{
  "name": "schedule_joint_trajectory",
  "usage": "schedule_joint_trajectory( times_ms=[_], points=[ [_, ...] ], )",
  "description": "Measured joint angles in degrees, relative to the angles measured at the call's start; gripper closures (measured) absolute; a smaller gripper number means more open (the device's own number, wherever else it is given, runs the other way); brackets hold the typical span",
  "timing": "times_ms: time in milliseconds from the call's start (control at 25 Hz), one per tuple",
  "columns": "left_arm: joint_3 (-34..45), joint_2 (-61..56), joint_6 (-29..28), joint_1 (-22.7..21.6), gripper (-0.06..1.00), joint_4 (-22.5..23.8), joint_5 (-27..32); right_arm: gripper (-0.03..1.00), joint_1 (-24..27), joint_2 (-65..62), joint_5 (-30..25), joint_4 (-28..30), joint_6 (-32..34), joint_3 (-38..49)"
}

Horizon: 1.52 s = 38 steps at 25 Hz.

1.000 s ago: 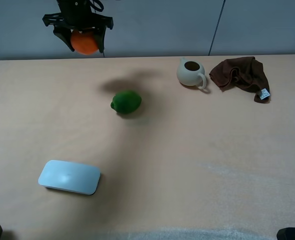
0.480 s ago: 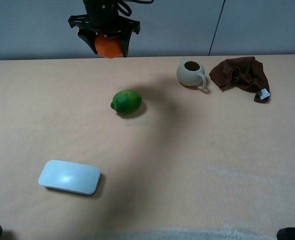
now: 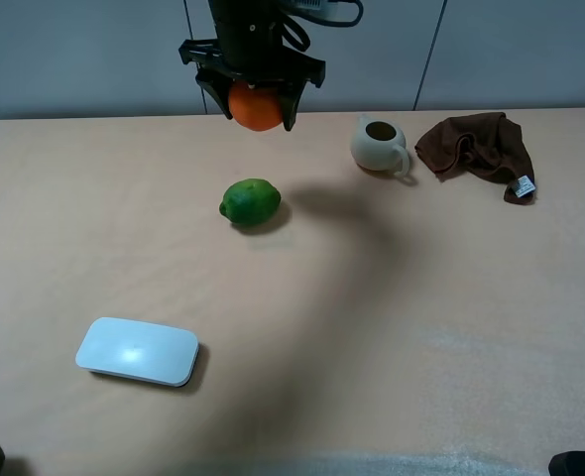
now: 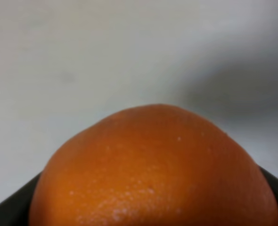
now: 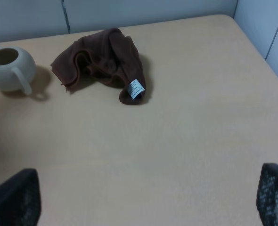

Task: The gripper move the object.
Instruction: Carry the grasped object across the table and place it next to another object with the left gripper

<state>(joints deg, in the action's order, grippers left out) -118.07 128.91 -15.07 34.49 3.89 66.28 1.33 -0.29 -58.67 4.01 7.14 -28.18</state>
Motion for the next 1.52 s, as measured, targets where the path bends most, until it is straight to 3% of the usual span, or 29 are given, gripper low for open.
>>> schedule_joint_trajectory(
  times_ms=[800, 1240, 1520],
  points=[
    [0.4, 0.2, 0.7, 11.1, 0.2, -0.1, 0.0, 0.27, 0.0, 0.0, 0.1, 0.0, 0.1, 0.0],
    [8.4, 0.5, 2.1, 12.4, 0.2, -1.9, -0.1, 0.27, 0.0, 0.0, 0.1, 0.0, 0.1, 0.0],
    [9.4, 3.5, 3.1, 12.4, 0.2, -3.0, -2.6, 0.27, 0.0, 0.0, 0.0, 0.0, 0.1, 0.0]
  ],
)
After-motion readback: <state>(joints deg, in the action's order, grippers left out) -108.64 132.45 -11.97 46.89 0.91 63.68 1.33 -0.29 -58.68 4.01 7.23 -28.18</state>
